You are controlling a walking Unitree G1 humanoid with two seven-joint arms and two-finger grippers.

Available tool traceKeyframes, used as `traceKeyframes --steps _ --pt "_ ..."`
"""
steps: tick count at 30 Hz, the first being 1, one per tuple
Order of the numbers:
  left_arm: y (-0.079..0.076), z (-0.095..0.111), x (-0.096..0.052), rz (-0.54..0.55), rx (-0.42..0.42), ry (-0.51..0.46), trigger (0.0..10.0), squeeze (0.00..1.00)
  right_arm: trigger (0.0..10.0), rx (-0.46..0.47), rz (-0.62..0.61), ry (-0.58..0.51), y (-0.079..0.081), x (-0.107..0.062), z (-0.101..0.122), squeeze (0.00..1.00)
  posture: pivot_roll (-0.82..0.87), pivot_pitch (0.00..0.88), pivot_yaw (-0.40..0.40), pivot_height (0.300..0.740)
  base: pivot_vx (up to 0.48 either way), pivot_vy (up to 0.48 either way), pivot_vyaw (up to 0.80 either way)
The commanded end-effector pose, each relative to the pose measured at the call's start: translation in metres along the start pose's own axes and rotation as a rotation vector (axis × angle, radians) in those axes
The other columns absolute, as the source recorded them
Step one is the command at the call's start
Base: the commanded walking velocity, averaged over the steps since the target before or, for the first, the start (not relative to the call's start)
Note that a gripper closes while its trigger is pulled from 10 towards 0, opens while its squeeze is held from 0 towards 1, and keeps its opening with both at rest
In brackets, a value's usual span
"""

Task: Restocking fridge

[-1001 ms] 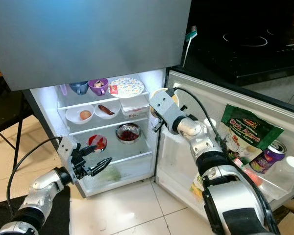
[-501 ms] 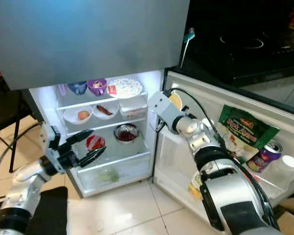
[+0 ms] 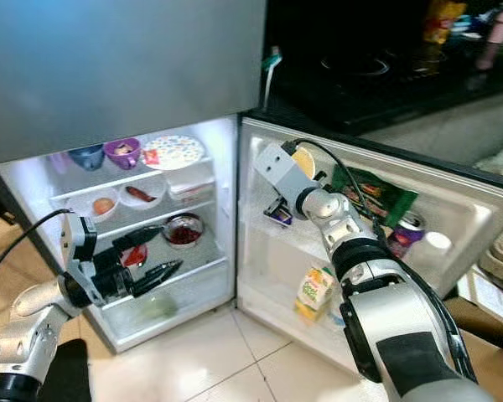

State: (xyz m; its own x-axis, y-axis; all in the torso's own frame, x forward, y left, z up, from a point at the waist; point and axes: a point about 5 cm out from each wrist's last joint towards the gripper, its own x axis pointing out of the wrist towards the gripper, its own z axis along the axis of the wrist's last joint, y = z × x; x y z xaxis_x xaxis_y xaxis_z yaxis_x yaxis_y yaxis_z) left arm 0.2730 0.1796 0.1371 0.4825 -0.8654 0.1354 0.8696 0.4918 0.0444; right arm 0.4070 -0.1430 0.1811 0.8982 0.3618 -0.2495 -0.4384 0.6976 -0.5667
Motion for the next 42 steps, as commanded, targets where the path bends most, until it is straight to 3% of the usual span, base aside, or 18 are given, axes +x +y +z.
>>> traceKeyframes --steps 1,7,13,17,22,26,29,31,32,33,34,36,37,40,42 --pt "-0.002 0.002 -0.002 -0.017 -0.002 0.021 10.0 0.00 10.0 0.022 0.022 -0.027 0.006 0.001 0.001 0.00 0.01 0.000 -0.019 0.740 0.000 0.000 0.00" --pt "-0.004 0.005 -0.002 -0.028 -0.006 0.025 10.0 0.00 10.0 0.053 0.061 -0.078 0.014 0.003 0.005 0.00 0.02 0.000 -0.013 0.740 0.000 0.000 0.00" --pt "-0.005 0.010 0.001 -0.036 -0.002 0.021 10.0 0.00 10.0 0.060 0.040 -0.060 0.019 0.004 0.001 0.00 0.02 0.000 -0.010 0.740 0.000 0.000 0.00" --pt "-0.004 0.014 0.004 -0.015 0.011 0.017 10.0 0.00 10.0 0.060 -0.008 -0.027 0.016 0.003 -0.004 0.00 0.03 0.000 -0.009 0.740 0.000 0.000 0.00" --pt "0.005 0.018 0.008 0.086 0.001 0.012 10.0 0.00 10.0 0.136 0.002 -0.123 0.011 0.002 0.007 0.00 0.03 0.000 -0.005 0.740 0.000 0.000 0.00" --pt "0.007 0.017 0.009 0.104 -0.009 0.005 10.0 0.00 10.0 0.196 0.098 -0.227 0.016 0.001 0.015 0.00 0.02 0.000 -0.005 0.740 0.000 0.000 0.00" --pt "0.008 0.013 0.009 0.115 -0.041 0.000 10.0 0.00 10.0 0.201 0.275 -0.323 0.030 -0.006 0.014 0.00 0.02 0.000 -0.006 0.740 0.000 0.000 0.00" --pt "0.008 0.013 0.009 0.115 -0.041 0.000 10.0 0.00 10.0 0.201 0.275 -0.323 0.030 -0.006 0.014 0.00 0.02 0.000 -0.006 0.740 0.000 0.000 0.00" --pt "0.007 0.009 0.009 0.118 -0.057 0.001 10.0 0.00 10.0 0.228 0.392 -0.370 0.039 -0.013 0.008 0.00 0.02 0.000 -0.005 0.740 0.000 0.000 0.00" --pt "0.007 0.009 0.009 0.118 -0.057 0.001 10.0 0.00 10.0 0.228 0.392 -0.370 0.039 -0.013 0.008 0.00 0.02 0.000 -0.005 0.740 0.000 0.000 0.00" --pt "0.004 0.002 0.005 0.121 -0.090 0.005 10.0 0.00 10.0 0.233 0.534 -0.387 0.050 -0.028 -0.006 0.00 0.02 0.000 -0.002 0.740 0.000 0.000 0.00" --pt "0.000 -0.010 -0.003 0.137 -0.141 0.032 10.0 0.00 10.0 0.223 0.709 -0.374 0.068 -0.051 -0.026 0.00 0.01 0.000 0.000 0.740 0.000 0.000 0.00" --pt "0.000 -0.010 -0.003 0.137 -0.141 0.032 10.0 0.00 10.0 0.223 0.709 -0.374 0.068 -0.051 -0.026 0.00 0.01 0.000 0.000 0.740 0.000 0.000 0.00" --pt "0.000 -0.030 -0.019 0.195 -0.186 0.099 10.0 0.00 10.0 0.108 0.792 -0.214 0.084 -0.068 -0.057 0.00 0.01 0.000 0.002 0.740 0.000 0.000 0.00" --pt "0.001 -0.035 -0.024 0.215 -0.201 0.108 10.0 0.00 10.0 0.073 0.820 -0.163 0.089 -0.074 -0.067 0.00 0.00 0.000 0.000 0.740 0.000 0.000 0.00"
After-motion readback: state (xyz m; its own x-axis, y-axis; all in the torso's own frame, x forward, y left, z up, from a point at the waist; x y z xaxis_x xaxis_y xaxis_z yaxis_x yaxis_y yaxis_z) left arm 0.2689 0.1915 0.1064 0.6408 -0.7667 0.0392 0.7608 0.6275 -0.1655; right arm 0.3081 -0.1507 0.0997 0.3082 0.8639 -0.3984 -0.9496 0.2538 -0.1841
